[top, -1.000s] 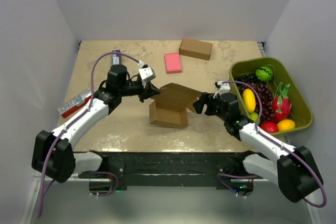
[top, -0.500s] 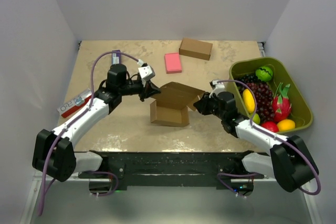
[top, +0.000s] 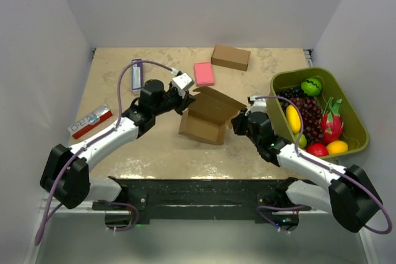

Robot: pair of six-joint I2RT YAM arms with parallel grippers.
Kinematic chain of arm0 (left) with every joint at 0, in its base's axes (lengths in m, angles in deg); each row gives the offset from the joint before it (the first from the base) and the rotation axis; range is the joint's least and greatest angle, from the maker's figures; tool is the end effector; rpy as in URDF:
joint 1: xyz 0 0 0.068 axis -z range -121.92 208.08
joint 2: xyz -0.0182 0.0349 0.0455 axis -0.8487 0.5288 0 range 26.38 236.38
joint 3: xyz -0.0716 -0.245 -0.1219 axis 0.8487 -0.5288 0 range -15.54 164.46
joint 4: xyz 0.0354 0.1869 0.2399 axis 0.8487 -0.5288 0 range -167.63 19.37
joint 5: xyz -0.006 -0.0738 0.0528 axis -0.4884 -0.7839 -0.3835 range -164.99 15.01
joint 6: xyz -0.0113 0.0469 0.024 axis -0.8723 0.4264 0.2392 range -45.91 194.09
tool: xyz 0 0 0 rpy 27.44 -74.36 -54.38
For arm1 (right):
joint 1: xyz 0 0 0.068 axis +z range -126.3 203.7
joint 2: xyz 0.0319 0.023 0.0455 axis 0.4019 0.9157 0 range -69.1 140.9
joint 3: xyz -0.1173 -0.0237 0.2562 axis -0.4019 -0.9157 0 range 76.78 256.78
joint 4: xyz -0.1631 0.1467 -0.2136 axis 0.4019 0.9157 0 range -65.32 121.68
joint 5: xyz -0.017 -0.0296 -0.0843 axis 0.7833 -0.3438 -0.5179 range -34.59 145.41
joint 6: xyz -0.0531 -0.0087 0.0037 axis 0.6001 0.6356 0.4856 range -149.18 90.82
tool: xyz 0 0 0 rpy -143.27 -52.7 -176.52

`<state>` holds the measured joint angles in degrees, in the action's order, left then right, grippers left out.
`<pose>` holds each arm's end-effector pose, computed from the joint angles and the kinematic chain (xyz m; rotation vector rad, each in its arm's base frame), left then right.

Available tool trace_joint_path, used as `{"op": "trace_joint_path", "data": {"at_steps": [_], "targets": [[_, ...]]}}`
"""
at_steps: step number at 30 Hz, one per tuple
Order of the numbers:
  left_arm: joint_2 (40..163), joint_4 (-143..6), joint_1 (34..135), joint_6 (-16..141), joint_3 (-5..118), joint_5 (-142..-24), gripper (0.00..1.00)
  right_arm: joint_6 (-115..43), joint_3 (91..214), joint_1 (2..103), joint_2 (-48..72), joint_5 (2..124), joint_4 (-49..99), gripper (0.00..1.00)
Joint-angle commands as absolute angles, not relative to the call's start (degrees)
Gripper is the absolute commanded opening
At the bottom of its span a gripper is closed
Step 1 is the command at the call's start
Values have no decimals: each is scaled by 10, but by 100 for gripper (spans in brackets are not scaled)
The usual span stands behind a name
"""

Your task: Fold the paper box

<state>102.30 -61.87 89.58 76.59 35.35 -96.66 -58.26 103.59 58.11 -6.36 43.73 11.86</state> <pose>0.2884 -0.1922 0.2804 0.8052 1.7131 -0.6991 0.2238 0.1445 0.1916 0.0420 2.0019 0.5207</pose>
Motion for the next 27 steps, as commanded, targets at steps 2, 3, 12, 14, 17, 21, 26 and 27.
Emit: {"op": "trace_joint_path", "data": {"at_steps": [2,3,12,14,17,21,26,27], "targets": [[1051,-547,956,706,332,-805,0,-636,1077,616,-40,319,89,6],[1057,-537,960,694,324,-797,0,-641,1078,616,-36,312,85,6],[1059,-471,972,660,246,-787,9,-641,1093,617,-33,268,104,7],[1064,-477,975,655,250,-802,10,-642,1087,617,-31,269,97,7],[1073,-491,983,645,258,-800,12,-647,1075,619,-33,278,85,7],[1082,-508,996,607,267,-762,12,-654,1059,632,-54,270,74,6],[1095,-544,1014,539,275,-707,16,-669,1024,651,-89,253,60,6],[1097,-545,1019,523,273,-699,16,-671,1018,655,-98,251,61,6]]}}
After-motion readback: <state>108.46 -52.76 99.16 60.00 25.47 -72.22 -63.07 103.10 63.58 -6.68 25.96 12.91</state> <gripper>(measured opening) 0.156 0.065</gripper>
